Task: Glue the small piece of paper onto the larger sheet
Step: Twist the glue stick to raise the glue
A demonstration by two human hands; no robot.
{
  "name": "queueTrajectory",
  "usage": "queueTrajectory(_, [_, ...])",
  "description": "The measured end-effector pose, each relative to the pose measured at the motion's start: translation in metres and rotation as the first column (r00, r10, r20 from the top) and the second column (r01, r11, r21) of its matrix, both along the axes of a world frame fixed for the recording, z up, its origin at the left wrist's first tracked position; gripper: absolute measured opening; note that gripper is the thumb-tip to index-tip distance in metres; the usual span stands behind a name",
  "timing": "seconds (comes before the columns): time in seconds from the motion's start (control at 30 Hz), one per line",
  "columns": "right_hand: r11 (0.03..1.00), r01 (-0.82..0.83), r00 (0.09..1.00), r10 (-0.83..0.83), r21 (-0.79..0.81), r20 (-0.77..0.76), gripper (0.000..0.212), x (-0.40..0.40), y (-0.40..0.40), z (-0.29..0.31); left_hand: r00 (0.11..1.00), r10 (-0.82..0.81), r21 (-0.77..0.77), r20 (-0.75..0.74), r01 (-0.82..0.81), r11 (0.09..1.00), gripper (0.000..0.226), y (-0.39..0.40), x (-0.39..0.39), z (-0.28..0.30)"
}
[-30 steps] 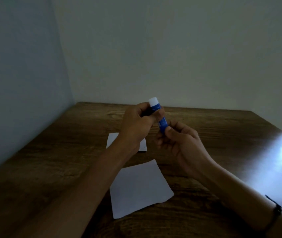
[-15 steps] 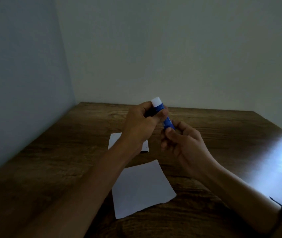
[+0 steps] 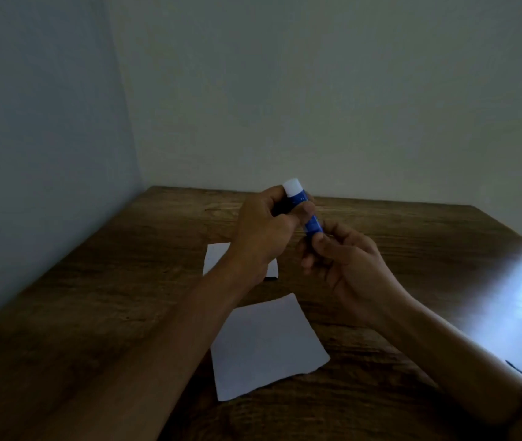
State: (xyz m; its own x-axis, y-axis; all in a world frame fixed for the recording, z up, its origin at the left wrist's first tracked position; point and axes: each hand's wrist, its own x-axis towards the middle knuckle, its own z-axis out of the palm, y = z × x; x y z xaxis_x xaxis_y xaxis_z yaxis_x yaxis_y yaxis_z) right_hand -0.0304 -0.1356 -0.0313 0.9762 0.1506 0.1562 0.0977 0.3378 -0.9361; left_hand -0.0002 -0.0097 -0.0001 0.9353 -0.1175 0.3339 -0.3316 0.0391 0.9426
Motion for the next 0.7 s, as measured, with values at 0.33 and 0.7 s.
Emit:
queueTrajectory(0.33, [0.999, -0.047, 0.998, 0.048, 0.021, -0.029, 0.033, 0.0004, 0.001, 0.0023, 1.0, -0.002, -0.032, 0.005, 0.002, 0.999, 0.012, 0.0024, 0.0014, 0.0006])
queueTrajectory(0.7, [0.993, -0.113, 0.989, 0.116, 0.036, -0.095, 0.034, -0.0008, 0.0026, 0.0036, 0.999, 0.001, -0.033, 0.033, 0.0, 0.999, 0.008, 0.0028, 0.0027, 0.0008])
